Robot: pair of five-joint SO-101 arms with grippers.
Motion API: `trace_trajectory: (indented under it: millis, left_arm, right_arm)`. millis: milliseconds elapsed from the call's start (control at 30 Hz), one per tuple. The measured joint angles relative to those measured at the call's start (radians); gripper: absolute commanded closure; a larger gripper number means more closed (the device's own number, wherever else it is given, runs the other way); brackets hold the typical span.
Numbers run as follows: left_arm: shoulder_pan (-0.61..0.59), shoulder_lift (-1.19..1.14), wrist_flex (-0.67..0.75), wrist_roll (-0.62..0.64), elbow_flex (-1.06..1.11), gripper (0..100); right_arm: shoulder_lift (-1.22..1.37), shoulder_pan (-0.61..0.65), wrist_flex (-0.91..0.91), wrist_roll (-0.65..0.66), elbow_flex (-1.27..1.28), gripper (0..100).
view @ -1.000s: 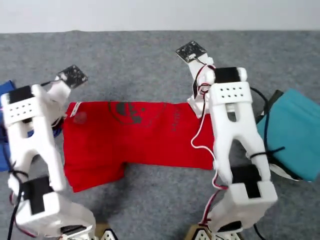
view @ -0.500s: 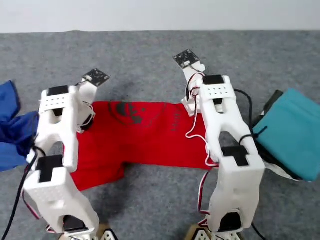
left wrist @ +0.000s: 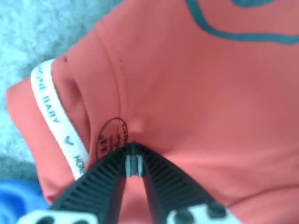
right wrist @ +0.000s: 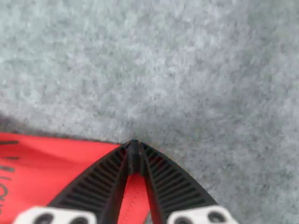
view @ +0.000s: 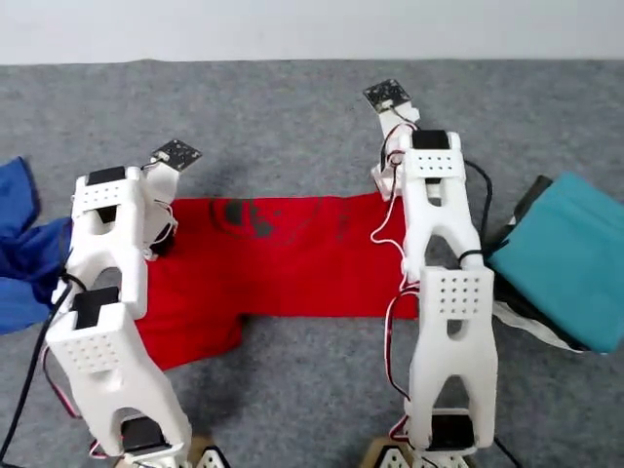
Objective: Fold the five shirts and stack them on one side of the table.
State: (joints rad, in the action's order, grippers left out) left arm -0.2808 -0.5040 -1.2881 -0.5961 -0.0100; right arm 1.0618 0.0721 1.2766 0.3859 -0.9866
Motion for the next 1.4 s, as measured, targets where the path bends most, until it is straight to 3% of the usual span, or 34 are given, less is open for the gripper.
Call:
trace_trajectory:
  millis: [233, 400, 700, 1033, 1400]
  left_arm:
    - [-0.005, 0.034, -0.025, 0.0, 0.0, 100]
    - [-0.003, 0.061, -0.031, 0.0, 0.0, 100]
    - [0.005, -0.032, 0.028, -0.006, -0.009, 100]
    - [-0.112, -0.035, 0.026, -0.015, -0.063, 100]
    - [-0.066, 0.135, -0.11, -0.048, -0.063, 100]
  right_arm:
    - [0.052, 0.006, 0.29, 0.0, -0.445, 98.8]
    - [0.068, 0.071, 0.446, 0.0, -0.531, 98.8]
    - [0.249, 0.117, 0.39, 0.0, -0.522, 98.8]
    - [0.279, 0.097, 0.244, 0.0, -0.523, 98.8]
    - [0.242, 0.1, 0.427, 0.0, -0.638, 98.8]
